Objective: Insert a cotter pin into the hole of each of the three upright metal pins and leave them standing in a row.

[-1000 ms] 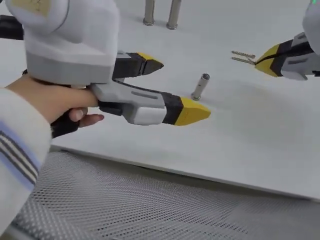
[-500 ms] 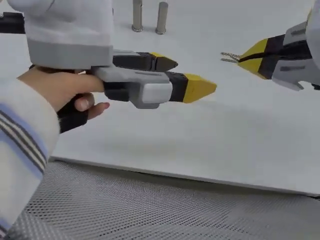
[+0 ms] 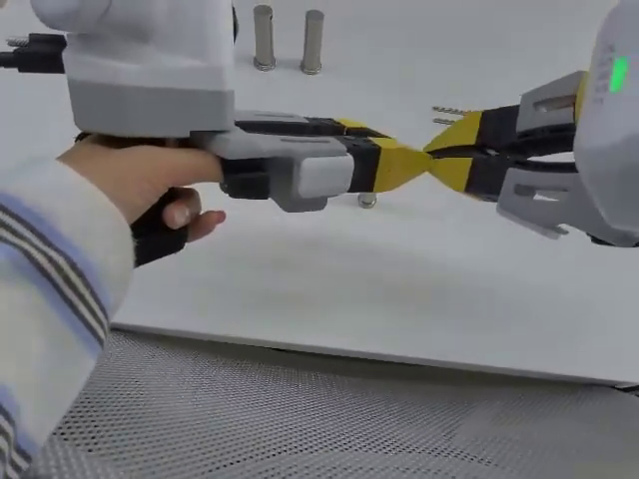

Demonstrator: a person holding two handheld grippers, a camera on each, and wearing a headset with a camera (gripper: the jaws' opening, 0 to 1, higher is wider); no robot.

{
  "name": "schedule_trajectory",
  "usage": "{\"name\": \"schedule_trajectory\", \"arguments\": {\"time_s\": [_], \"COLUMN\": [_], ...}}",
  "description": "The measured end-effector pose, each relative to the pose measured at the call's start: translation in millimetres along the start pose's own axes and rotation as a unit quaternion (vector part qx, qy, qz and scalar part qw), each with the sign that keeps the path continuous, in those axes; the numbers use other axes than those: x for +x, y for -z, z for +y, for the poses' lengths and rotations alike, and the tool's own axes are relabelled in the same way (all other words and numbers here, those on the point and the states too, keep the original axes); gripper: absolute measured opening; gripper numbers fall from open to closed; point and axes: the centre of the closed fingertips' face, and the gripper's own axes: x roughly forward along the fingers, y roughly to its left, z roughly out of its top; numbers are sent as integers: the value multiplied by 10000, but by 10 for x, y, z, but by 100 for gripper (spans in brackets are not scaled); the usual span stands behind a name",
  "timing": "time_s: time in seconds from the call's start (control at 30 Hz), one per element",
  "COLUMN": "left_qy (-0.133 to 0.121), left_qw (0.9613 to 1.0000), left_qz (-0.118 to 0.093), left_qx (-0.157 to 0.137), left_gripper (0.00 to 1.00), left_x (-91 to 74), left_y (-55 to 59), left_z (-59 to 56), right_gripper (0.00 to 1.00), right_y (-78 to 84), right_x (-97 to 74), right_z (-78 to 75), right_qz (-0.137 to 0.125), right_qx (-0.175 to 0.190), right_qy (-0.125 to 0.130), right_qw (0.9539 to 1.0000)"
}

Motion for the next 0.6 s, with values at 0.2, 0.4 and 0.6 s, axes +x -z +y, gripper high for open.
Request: {"name": "schedule_trajectory", "arguments": {"time_s": [0.2, 0.4, 0.6], "left_qy": [54, 95, 116], "left_qw": [9999, 9997, 9985], "left_qz": [-2, 33, 39], "left_qx": [-120, -218, -531], "left_gripper": [3, 0, 0], "left_x": [-18, -43, -57], "left_y": [18, 40, 57], "left_z": [-23, -45, -54], "right_gripper": [0, 0, 0], "right_y": [-45, -79, -88], "right_x": [-12, -36, -47], "right_z": [15, 17, 33], "right_qz": [-78, -84, -84], "right_qx": [-67, -90, -118], "right_qy": [12, 21, 27], "right_qw": [9999, 9999, 9999]}}
